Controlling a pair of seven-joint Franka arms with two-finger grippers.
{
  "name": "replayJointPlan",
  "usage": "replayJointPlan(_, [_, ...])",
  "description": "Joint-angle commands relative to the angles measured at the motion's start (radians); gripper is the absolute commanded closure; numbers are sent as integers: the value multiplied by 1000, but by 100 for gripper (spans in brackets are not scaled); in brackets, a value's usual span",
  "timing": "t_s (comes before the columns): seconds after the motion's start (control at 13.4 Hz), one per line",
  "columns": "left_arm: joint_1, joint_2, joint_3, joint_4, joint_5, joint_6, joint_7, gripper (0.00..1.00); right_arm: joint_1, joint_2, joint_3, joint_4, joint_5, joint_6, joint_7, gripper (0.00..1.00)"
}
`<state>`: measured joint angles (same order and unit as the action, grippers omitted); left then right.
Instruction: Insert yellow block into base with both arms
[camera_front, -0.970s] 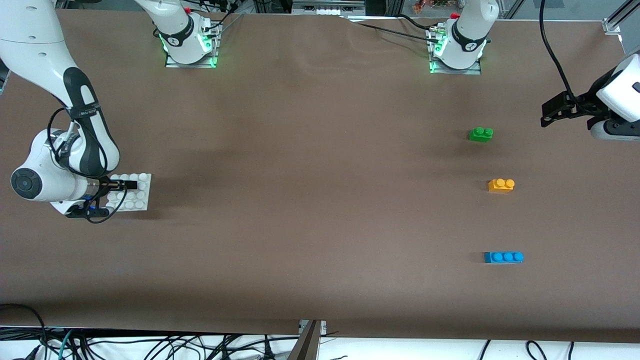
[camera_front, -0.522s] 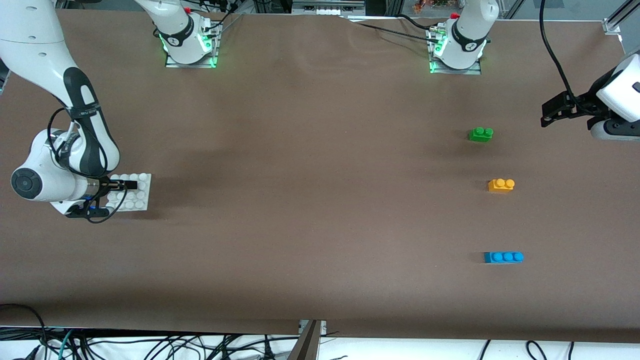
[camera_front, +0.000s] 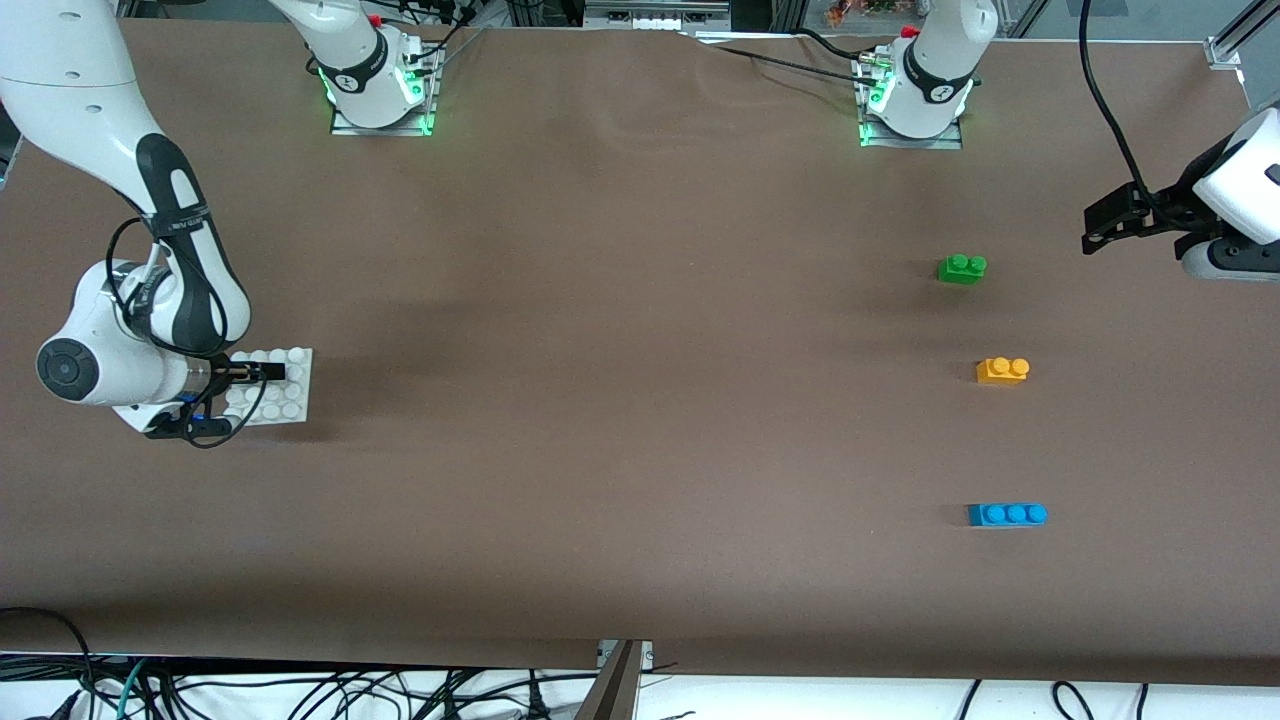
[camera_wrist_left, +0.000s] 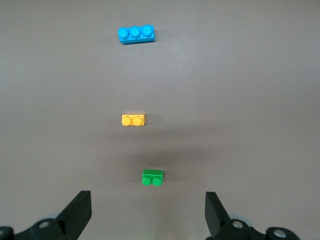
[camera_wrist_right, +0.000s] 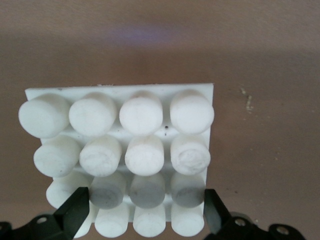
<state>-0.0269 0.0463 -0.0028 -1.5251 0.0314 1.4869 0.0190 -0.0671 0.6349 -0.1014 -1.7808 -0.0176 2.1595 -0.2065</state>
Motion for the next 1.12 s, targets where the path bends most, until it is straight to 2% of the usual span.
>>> replayJointPlan(0.0, [1, 3, -5, 17, 38, -19, 13, 0, 39, 17, 19, -31, 42, 54, 51, 0])
replayJointPlan(0.3, [1, 3, -3, 17, 38, -19, 13, 0, 101, 31, 20, -31, 50, 89, 99, 0])
replayJointPlan(0.6, [1, 3, -3, 17, 38, -19, 13, 0, 130, 45, 87, -31, 80, 147, 101, 0])
replayJointPlan(0.82, [1, 3, 0, 17, 36, -19, 15, 0, 205, 69, 89, -26, 84, 210, 122, 0])
replayJointPlan(1.04, [1, 3, 0, 17, 38, -19, 13, 0, 291, 94, 88, -6, 82, 249, 254, 0])
